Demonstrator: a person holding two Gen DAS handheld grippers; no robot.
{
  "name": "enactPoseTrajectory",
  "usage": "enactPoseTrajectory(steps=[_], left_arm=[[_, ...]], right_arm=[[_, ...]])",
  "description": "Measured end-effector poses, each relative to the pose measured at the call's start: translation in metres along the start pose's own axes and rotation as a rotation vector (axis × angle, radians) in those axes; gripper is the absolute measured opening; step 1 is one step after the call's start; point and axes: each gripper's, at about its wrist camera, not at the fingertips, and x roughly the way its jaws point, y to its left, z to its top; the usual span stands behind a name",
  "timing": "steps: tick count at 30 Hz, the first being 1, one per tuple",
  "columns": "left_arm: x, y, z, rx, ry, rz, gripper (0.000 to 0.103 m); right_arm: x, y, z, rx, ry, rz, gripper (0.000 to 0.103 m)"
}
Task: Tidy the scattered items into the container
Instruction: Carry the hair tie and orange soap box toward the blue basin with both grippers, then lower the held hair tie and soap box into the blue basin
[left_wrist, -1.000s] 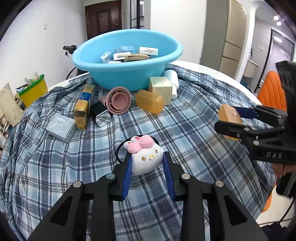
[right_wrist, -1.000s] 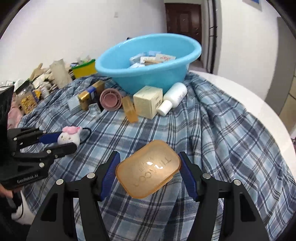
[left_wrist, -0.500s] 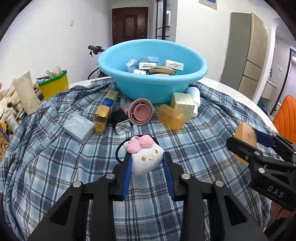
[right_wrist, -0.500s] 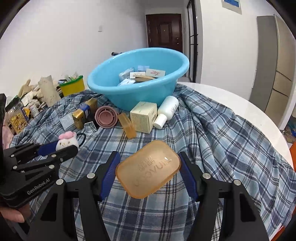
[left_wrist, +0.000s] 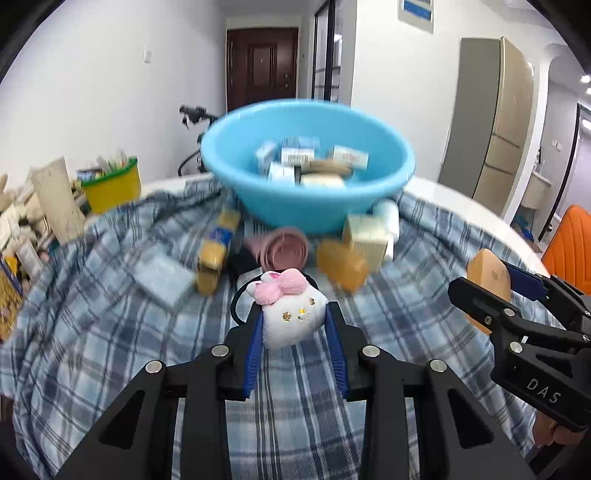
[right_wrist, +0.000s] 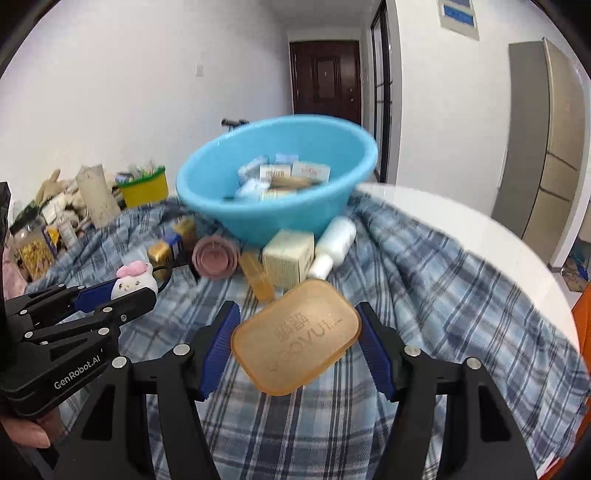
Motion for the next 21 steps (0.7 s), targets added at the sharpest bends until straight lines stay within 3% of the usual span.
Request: enactPoseTrajectory(steps=[6, 14, 21], left_arm=[[-0.027, -0.005, 0.035, 0.036, -0.126, 0.017, 0.034], [-0.058, -0.011, 0.078, 0.062, -0.198, -0.007, 0.034], [-0.081, -0.013, 0.087, 0.06, -0.247, -0.001, 0.034]], right_arm=[[-0.023, 0.005, 0.034, -0.022, -0.108, -0.01, 0.063], [-0.055, 0.007, 0.07, -0.022, -0.223, -0.016, 0.063], [-0.073, 0.01, 0.081, -0.026, -0.278, -0.023, 0.063]])
